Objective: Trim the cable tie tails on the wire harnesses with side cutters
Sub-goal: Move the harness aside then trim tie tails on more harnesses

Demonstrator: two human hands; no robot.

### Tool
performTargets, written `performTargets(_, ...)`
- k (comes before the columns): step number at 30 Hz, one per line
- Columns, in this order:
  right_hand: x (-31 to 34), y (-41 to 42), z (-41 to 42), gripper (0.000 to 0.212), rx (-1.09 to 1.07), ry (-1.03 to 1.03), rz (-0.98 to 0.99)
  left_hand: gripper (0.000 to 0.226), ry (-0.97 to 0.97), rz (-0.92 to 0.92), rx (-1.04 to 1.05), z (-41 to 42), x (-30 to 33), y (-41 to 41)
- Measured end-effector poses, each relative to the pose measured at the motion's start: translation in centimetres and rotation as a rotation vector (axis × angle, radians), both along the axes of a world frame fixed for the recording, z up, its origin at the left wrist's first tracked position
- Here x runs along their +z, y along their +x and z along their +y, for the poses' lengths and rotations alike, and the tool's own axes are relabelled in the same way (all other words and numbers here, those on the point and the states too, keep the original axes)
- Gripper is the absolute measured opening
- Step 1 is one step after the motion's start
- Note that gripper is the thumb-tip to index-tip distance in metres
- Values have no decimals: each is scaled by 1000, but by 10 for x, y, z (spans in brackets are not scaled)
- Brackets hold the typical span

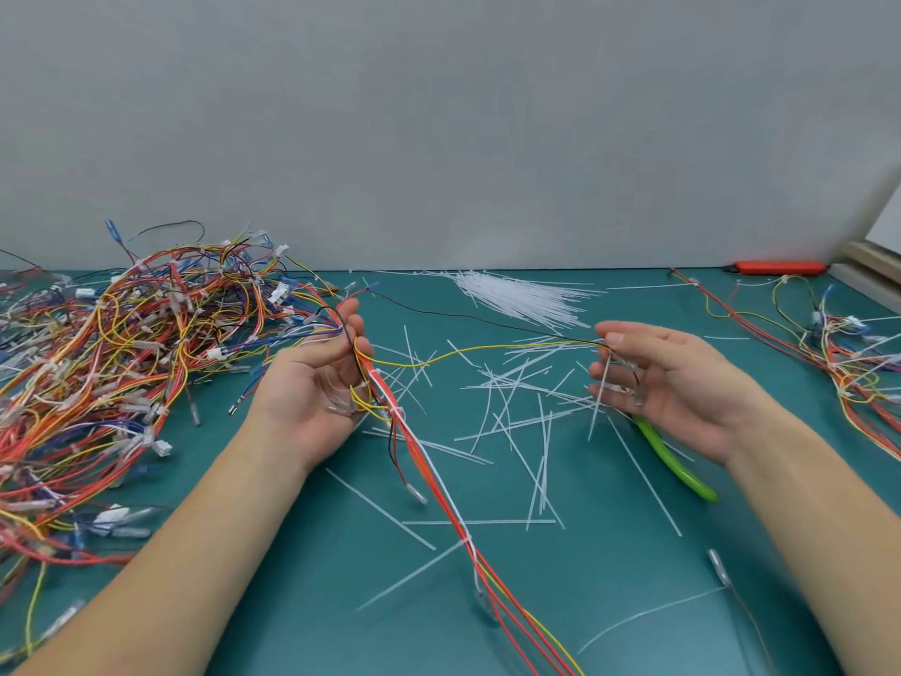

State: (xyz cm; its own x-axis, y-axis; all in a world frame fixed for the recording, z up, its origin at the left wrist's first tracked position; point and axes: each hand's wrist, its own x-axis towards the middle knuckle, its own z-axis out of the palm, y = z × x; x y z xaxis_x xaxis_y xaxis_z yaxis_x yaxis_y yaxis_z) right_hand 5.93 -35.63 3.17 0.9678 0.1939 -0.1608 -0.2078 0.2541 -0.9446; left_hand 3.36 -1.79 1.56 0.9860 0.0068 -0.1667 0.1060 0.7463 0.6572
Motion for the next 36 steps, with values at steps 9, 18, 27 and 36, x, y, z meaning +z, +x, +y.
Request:
performTargets(9,-1,0,0,24,-65,-95,15,46,94,18,43,-2,2,-1)
performTargets(18,-4,2,-3,28,-67,-301,-11,41,181,29,54,-5,1,0)
performTargets(27,-5,-1,-4,11,-63,-623,-128,23,403,52,38,-6,-1,1)
performTargets(36,-12,0,-2,6,-221,-801,-309,13,961,76,243,-14,-10,3)
